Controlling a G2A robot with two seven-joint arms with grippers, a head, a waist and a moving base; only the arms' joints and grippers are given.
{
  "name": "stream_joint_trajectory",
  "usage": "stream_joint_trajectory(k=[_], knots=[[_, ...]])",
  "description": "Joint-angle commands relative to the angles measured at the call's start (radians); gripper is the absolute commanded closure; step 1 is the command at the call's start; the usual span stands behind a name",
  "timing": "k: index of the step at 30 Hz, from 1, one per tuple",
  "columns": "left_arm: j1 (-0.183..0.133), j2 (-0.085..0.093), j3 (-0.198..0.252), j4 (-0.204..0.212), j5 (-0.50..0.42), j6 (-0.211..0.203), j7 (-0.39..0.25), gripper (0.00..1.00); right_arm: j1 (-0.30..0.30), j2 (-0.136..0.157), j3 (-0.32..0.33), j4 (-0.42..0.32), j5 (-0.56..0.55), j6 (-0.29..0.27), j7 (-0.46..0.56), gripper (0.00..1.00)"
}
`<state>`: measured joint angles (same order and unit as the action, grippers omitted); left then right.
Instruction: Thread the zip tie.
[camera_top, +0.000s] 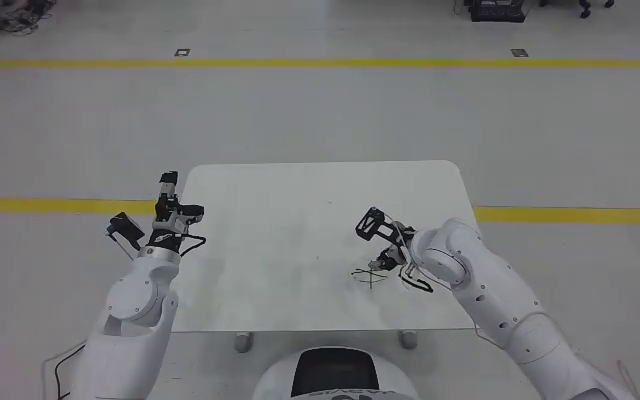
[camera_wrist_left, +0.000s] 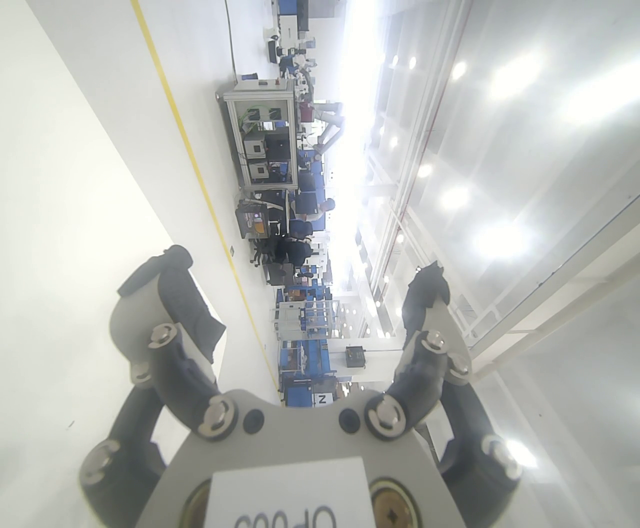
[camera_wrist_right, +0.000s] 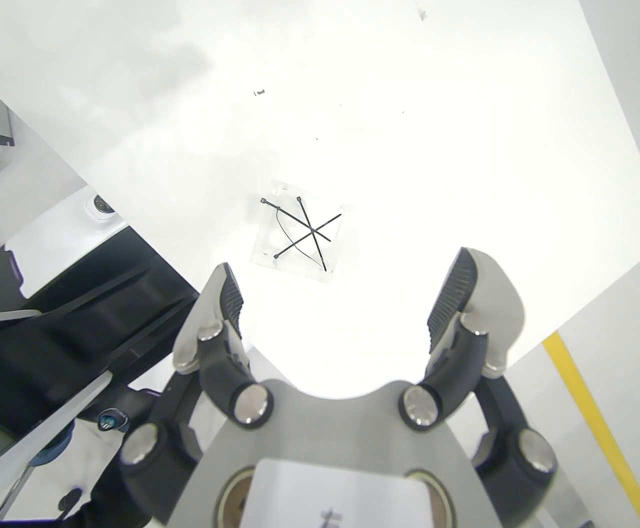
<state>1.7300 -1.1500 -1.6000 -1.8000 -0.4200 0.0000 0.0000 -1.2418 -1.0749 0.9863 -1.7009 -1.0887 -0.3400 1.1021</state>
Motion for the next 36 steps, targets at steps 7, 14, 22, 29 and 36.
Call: stream_joint_trajectory(k=[7, 14, 22, 29, 36], knots=[[0.0, 0.0, 0.0, 0.0, 0.0, 0.0, 0.0, 0.0, 0.054, 0.03, -0.134, 0.017, -0.011, 0.0, -0.047, 0.0], [0.0, 0.0, 0.0, 0.0, 0.0, 0.0, 0.0, 0.0, 0.187, 0.077, -0.315, 0.079, 0.15, 0.0, -0.092, 0.0], [0.0, 0.0, 0.0, 0.0, 0.0, 0.0, 0.0, 0.0, 0.186, 0.077, -0.315, 0.079, 0.15, 0.0, -0.1, 0.0], [0.0, 0.0, 0.0, 0.0, 0.0, 0.0, 0.0, 0.0, 0.228, 0.09, -0.366, 0.14, 0.243, 0.0, -0.152, 0.0], [0.0, 0.0, 0.0, 0.0, 0.0, 0.0, 0.0, 0.0, 0.288, 0.109, -0.451, 0.16, 0.315, 0.0, -0.206, 0.0]])
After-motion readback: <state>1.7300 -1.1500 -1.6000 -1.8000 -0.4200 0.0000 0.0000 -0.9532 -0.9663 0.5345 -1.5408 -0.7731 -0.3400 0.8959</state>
